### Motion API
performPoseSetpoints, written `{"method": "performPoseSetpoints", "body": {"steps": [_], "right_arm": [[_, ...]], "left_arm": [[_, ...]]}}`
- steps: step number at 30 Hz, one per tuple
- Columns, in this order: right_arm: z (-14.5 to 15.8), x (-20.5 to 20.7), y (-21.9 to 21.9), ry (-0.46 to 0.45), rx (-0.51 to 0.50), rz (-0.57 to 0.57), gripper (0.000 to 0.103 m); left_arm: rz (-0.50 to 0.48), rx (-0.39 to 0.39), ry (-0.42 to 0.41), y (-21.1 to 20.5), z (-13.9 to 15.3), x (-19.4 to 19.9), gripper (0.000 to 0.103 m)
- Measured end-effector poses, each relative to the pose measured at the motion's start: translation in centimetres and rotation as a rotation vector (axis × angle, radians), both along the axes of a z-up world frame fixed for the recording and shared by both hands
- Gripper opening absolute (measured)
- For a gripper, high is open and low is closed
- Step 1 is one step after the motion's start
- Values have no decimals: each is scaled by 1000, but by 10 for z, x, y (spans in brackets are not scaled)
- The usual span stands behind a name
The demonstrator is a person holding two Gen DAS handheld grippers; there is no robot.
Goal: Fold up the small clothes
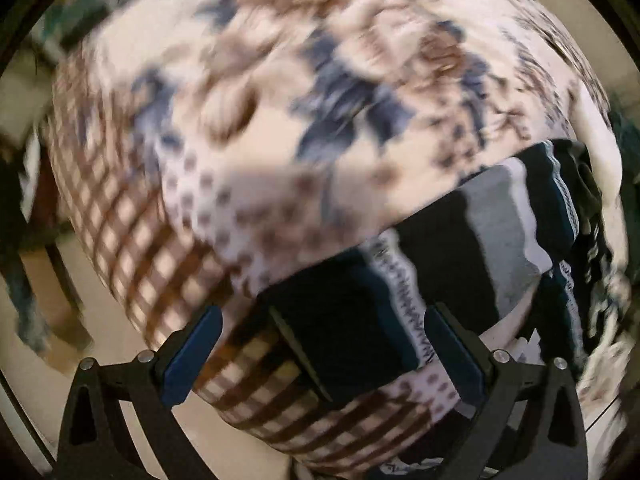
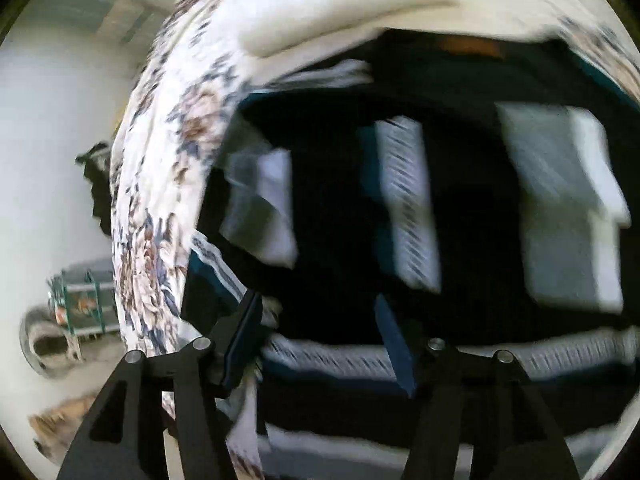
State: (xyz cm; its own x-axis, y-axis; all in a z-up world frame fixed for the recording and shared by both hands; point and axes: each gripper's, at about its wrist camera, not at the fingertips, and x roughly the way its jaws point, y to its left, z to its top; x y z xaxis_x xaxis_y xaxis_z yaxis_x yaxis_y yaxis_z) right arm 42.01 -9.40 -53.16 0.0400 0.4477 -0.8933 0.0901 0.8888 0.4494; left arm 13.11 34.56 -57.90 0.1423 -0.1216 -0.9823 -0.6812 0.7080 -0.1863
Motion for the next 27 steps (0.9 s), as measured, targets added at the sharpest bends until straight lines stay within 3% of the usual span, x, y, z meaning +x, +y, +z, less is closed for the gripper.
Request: {"method": "performPoseSetpoints", "body": {"steps": [2, 5, 7, 9, 12, 14, 18, 20, 23, 27], "right_arm": [[-6, -20, -23, 30, -17, -47, 61], [-22, -42, -47, 93, -26, -114, 61], [-33, -53, -54, 132, -26, -151, 61], [-38, -59, -51, 128, -43, -148, 61], [-34, -62, -34, 102, -78, -116, 61], [-30, -61, -17, 78, -105, -89, 61], [-24, -56, 14, 48, -138, -49, 63], [-27, -51, 32, 32, -151, -43, 72], [-35, -41, 53, 26, -152, -60, 72], [-46, -27, 79, 41, -151, -57, 72]], "left_arm": [[65, -69, -8, 6, -19, -8, 103], [101, -98, 31, 6, -51, -6, 98], [95, -40, 16, 1, -52, 1, 77], [73, 4, -22, -5, -40, 10, 5], [85, 19, -131, 2, -5, 21, 6], [126, 51, -234, 25, 30, 32, 6], [205, 78, -370, 85, 65, 58, 6], [221, 92, -392, 117, 66, 65, 7], [223, 83, -405, 150, 54, 92, 7], [273, -28, -392, 178, 18, 119, 11]]}}
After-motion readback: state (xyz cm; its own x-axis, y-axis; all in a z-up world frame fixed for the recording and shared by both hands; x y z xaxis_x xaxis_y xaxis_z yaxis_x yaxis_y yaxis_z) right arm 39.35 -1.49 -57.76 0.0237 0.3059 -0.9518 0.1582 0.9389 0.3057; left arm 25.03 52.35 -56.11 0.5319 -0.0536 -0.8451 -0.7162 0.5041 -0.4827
